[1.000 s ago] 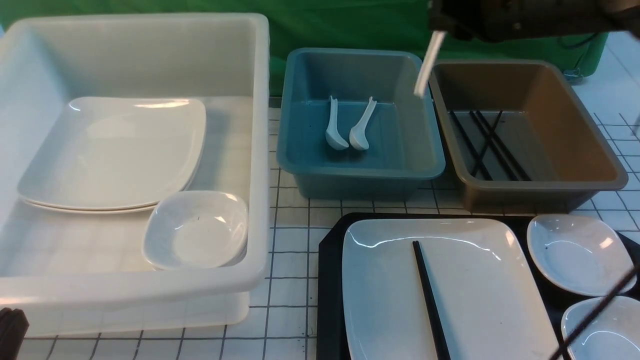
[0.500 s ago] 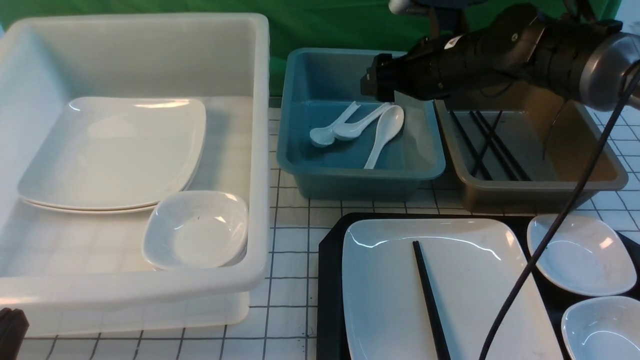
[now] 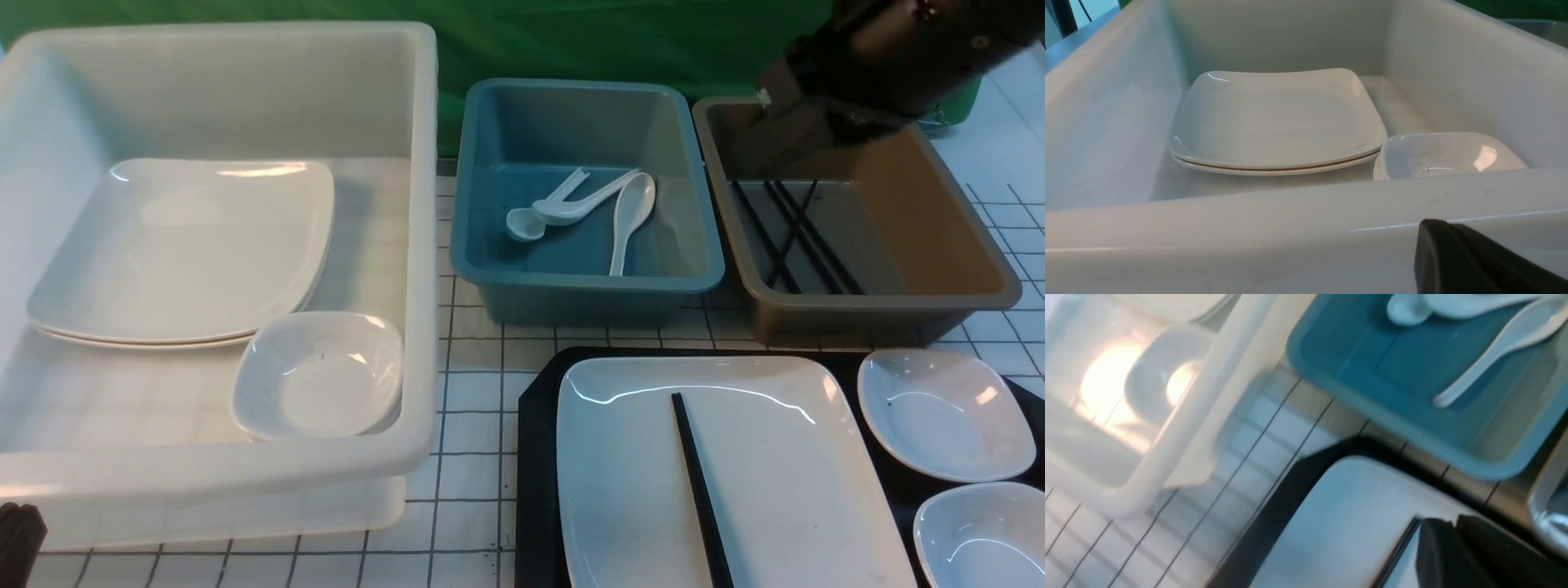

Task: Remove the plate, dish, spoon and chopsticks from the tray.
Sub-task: Use the right arm to grab a pair of chopsticks from the plate

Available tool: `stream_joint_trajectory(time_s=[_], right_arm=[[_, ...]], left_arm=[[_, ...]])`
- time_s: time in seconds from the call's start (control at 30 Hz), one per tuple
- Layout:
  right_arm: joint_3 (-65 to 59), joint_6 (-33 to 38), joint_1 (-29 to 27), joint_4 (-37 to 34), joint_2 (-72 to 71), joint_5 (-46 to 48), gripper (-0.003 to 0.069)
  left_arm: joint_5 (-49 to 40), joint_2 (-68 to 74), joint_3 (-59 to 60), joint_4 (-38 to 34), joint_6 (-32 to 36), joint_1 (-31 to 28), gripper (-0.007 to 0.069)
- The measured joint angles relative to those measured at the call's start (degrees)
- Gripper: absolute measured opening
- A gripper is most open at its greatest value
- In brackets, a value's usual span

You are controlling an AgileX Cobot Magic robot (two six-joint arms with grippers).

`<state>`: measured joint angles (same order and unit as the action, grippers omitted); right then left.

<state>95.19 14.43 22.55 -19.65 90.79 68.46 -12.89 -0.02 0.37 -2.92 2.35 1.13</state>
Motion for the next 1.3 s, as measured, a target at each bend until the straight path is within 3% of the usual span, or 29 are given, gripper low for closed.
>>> stream_joint_trajectory(time_s=[0.17,0.33,0.43,0.6,0.73,0.97,1.07,1.1,1.13,1.2,1.23,1.3], right_arm=[[-18.0,-9.1,6.8,1.2,-6.9,0.1,0.0063],[-33.7,-21.7,16.6,7.6,-8.3,-7.3,0.0259],[-37.3,-28.4,20.7,12.5,-6.5,-10.6,0.034],[-38.3,-39.2,22.8,21.9,-1.7,-14.5,0.0397],[-38.3,-41.4,22.8,23.5,2.1,-17.5,0.042],[-38.3,-41.7,22.8,23.5,9.1,-18.7,0.0426],[-38.3,-41.7,22.8,23.5,9.9,-18.7,0.0383],[-38.3,-41.7,22.8,23.5,9.9,-18.8,0.0318],[-38.3,-41.7,22.8,23.5,9.9,-18.8,0.0318],[-38.3,-41.7,22.8,23.5,9.9,-18.8,0.0158],[-38.3,-41.7,22.7,23.6,9.9,-18.7,0.0121],[-38.3,-41.5,22.7,23.6,9.9,-18.3,0.0124]], left_arm=[[0.0,0.0,0.0,0.0,0.0,0.0,0.0004],[0.0,0.0,0.0,0.0,0.0,0.0,0.0004],[0.0,0.0,0.0,0.0,0.0,0.0,0.0004],[0.0,0.0,0.0,0.0,0.0,0.0,0.0004],[0.0,0.0,0.0,0.0,0.0,0.0,0.0004],[0.0,0.0,0.0,0.0,0.0,0.0,0.0004],[0.0,0.0,0.0,0.0,0.0,0.0,0.0004],[0.0,0.0,0.0,0.0,0.0,0.0,0.0004],[0.0,0.0,0.0,0.0,0.0,0.0,0.0004],[0.0,0.0,0.0,0.0,0.0,0.0,0.0004],[0.0,0.0,0.0,0.0,0.0,0.0,0.0004],[0.0,0.0,0.0,0.0,0.0,0.0,0.0004]])
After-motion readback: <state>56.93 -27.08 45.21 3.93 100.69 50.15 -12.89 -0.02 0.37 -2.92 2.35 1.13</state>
